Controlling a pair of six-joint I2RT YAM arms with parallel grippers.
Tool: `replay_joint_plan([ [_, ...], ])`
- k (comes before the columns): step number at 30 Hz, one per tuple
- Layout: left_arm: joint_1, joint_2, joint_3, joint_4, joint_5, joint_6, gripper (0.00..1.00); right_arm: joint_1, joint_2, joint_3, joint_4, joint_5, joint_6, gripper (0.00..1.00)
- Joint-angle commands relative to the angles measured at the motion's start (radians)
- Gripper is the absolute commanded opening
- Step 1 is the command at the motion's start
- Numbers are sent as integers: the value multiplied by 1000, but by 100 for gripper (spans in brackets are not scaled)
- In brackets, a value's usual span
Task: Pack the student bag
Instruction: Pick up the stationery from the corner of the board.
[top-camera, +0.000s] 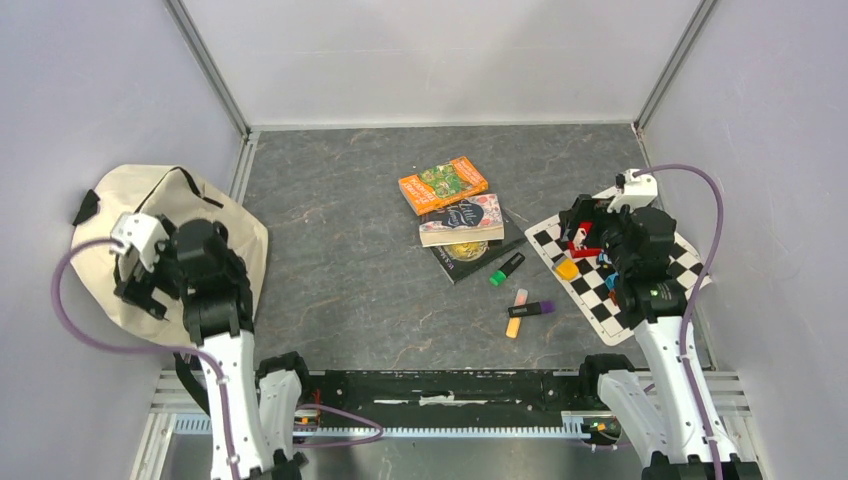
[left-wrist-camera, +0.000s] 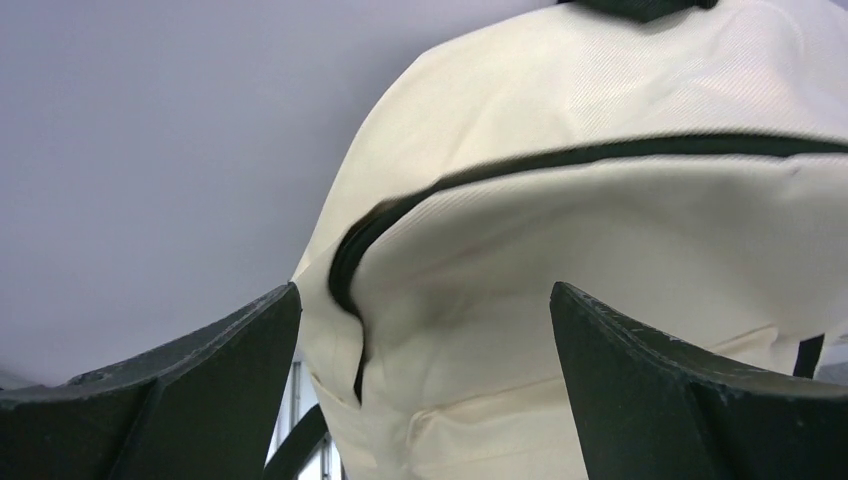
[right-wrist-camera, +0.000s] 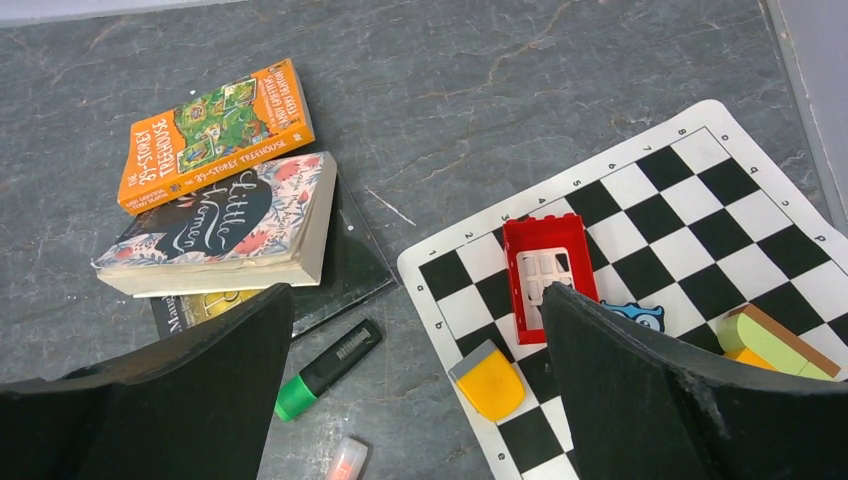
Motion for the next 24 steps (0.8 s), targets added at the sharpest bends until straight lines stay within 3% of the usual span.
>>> replay_joint_plan([
  [1, 53, 107, 130, 90, -17, 43, 100, 4, -4, 53, -5, -16, -3, 98],
  [4, 87, 164, 185, 116, 38, 47, 100, 4, 2, 74, -24, -19, -4, 98],
  [8, 124, 271, 291, 32, 22, 37, 100, 2, 0, 85, -25, -25, -2, 98],
  [13, 166, 287, 260, 102, 88, 91, 100, 3, 15, 100, -31, -31, 4, 98],
  [21, 204, 278, 165, 103, 238, 42, 100, 3, 16, 116, -39, -27, 5, 98],
  [24, 204, 284, 152, 111, 321, 49, 94, 4, 14, 113, -39, -22, 7, 98],
])
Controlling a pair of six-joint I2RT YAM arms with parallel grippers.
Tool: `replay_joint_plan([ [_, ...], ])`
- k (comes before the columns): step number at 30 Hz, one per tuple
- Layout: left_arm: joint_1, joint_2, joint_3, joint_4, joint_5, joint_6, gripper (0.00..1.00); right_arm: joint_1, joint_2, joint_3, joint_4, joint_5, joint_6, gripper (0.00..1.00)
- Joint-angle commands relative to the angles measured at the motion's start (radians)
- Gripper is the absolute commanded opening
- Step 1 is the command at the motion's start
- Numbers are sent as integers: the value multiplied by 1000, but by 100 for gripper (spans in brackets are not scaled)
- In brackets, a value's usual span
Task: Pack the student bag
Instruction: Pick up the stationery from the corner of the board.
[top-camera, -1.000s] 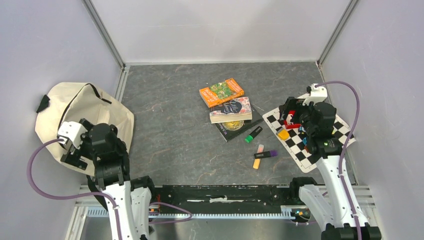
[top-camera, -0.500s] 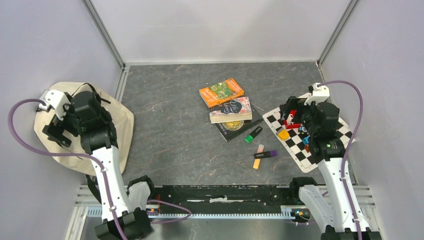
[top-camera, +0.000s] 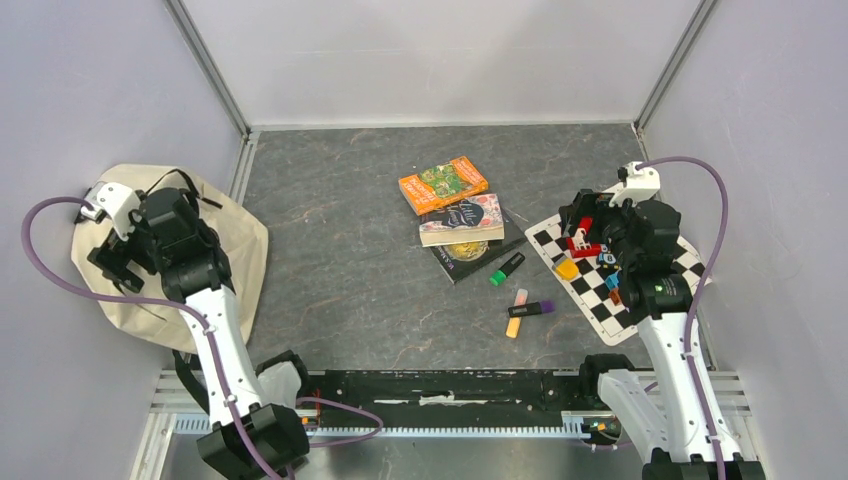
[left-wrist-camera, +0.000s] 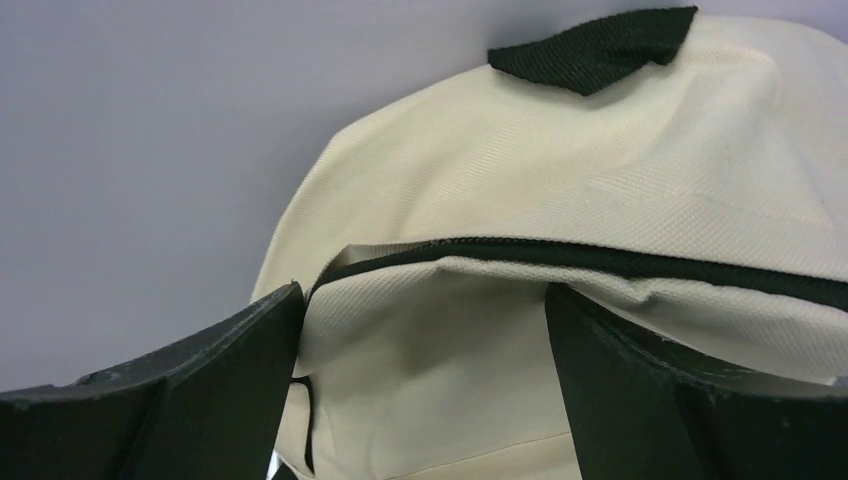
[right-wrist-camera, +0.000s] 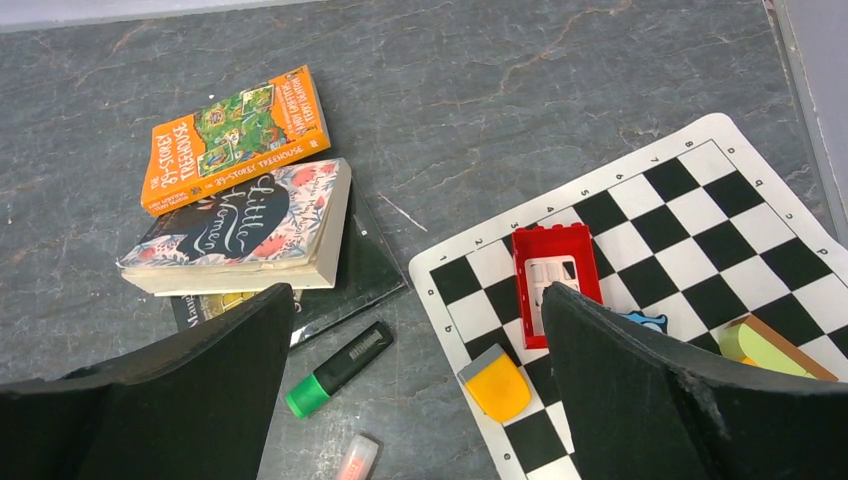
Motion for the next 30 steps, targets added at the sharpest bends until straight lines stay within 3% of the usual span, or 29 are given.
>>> replay_joint_plan([
  [1, 5, -5, -24, 59, 151, -4, 90, 3, -6, 42, 8, 1, 6, 98],
  [7, 4, -16, -46, 87, 330, -1, 42, 4, -18, 38, -1, 19, -5, 98],
  [14, -54, -37, -70, 120, 599, 0, 2, 4, -37, 16, -5, 46, -23, 98],
  [20, -249, -53, -57, 150, 865, 66, 2, 3, -27, 0, 14, -6, -31, 99],
  [24, -360, -71, -6, 87, 1063, 92, 2, 3, -20, -18, 40, -65, -32, 99],
  [30, -397, -93, 164, -114, 1320, 46, 2, 4, -14, -51, 94, -158, -58, 95],
])
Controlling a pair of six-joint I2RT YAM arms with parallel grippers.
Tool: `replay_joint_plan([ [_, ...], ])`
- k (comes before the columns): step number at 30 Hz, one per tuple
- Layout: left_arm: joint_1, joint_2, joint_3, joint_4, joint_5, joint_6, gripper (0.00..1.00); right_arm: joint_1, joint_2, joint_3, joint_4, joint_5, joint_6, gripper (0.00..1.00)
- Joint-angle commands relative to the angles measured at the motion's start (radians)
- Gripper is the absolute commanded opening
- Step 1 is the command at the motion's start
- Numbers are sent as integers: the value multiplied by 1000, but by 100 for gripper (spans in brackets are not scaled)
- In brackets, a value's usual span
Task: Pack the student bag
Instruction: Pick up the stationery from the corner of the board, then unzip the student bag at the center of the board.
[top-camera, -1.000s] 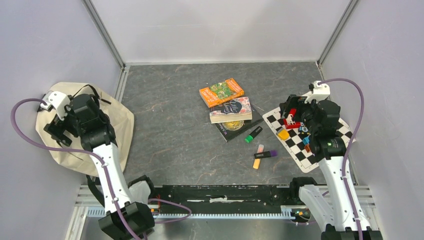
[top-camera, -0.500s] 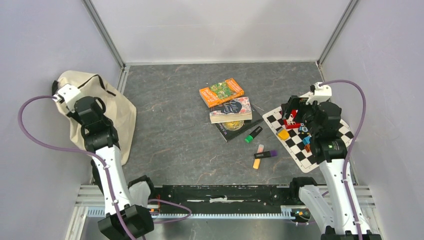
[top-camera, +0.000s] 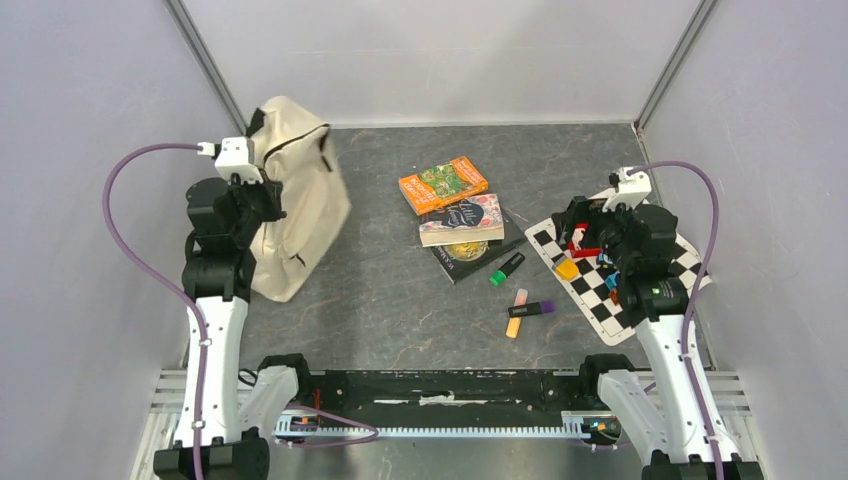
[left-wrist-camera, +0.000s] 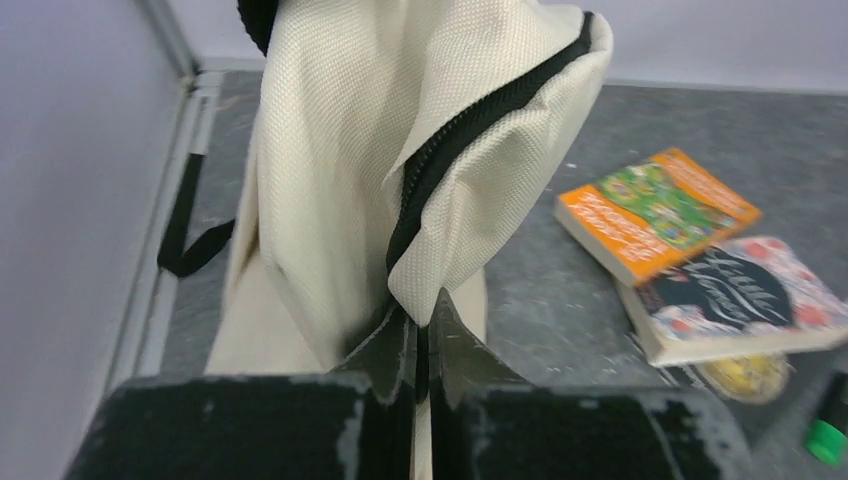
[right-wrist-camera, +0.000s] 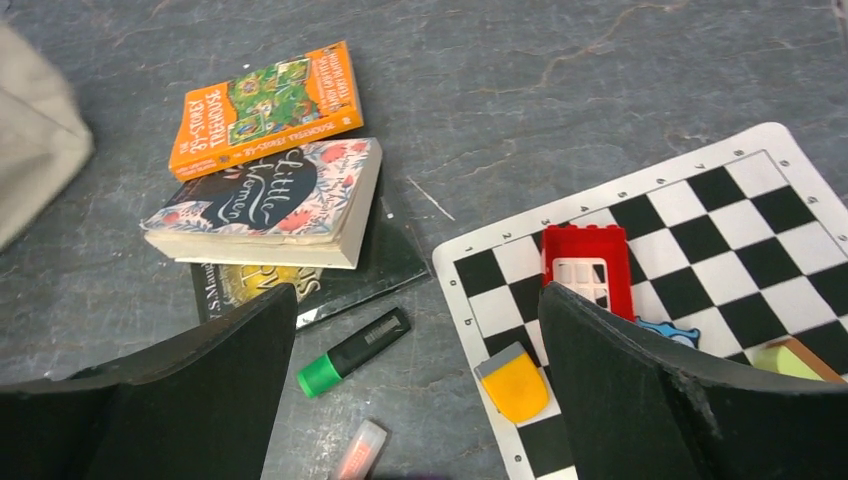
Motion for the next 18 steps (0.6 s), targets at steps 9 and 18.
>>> replay_joint_plan([
  [9, -11, -101, 213, -283, 507, 34, 2, 136, 54, -77, 293, -309, -23, 98],
  [18, -11, -229, -55, -125, 533, 18, 2, 445, 138, -125, 483, -319, 38, 98],
])
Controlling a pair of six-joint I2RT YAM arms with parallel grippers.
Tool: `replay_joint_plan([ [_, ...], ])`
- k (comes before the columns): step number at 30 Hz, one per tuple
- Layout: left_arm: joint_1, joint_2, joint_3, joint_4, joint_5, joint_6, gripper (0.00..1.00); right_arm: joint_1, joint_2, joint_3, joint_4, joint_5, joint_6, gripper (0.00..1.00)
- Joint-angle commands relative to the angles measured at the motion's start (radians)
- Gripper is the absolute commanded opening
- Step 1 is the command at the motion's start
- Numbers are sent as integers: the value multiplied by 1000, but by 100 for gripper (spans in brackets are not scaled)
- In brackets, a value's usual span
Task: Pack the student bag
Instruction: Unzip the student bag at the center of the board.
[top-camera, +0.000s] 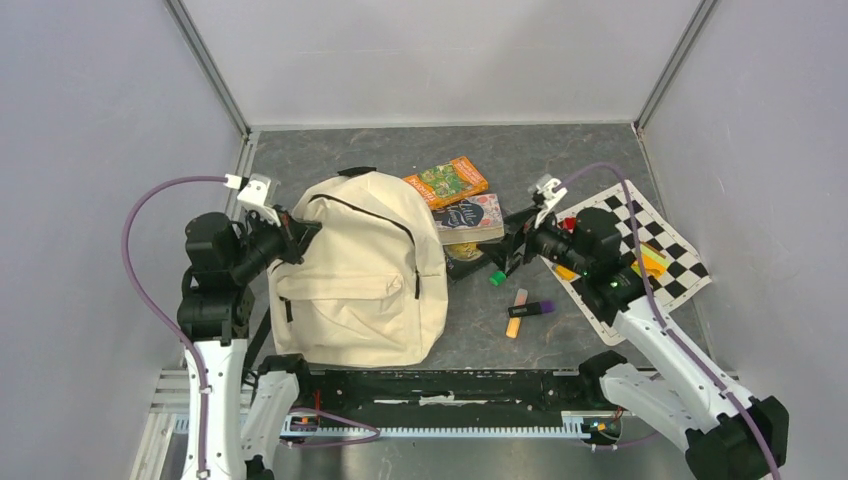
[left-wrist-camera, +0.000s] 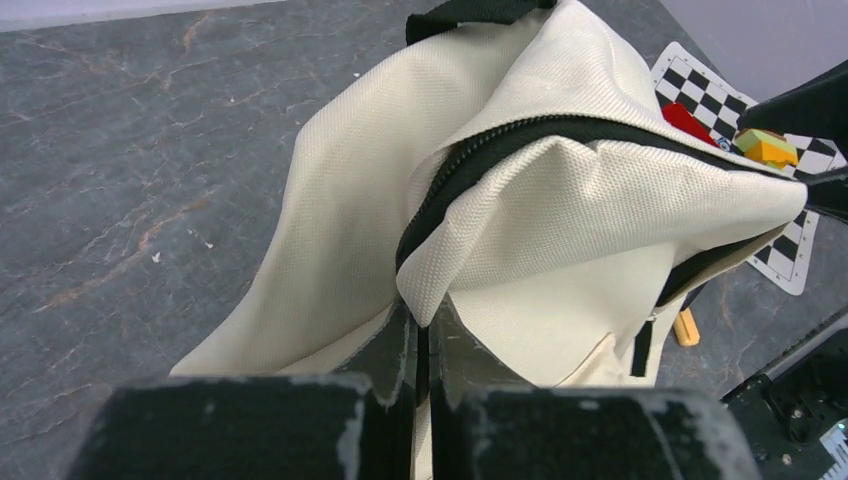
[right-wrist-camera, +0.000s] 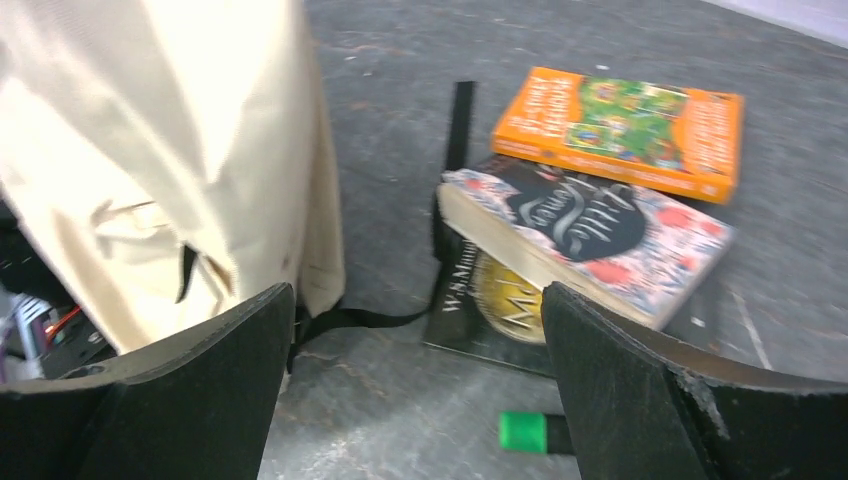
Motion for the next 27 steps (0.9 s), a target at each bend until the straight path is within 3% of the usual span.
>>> replay_joint_plan([
  [1, 3, -64, -92, 162, 52, 15, 2, 112, 23, -43, 195, -57, 47, 98],
  [7, 3, -112, -130, 151, 56, 20, 2, 285, 93, -45, 227, -25, 10, 98],
  [14, 3, -112, -130, 152, 65, 14, 2, 342, 167, -42, 271, 126, 70, 97],
  [21, 3, -146, -136, 124, 61, -4, 2, 361, 277, -4, 353, 42, 92, 79],
  [22, 3, -149, -136, 118, 61, -9, 2, 368, 289, 4, 361, 31, 82, 72],
  [25, 3, -156, -125, 84, 51, -44, 2, 396, 315, 26, 345, 78, 50, 34],
  [26, 3, -154, -119, 69, 48, -55, 4, 402, 316, 31, 338, 92, 43, 21],
  [27, 3, -152, -113, 50, 41, -67, 15, 407, 314, 39, 326, 110, 38, 12],
])
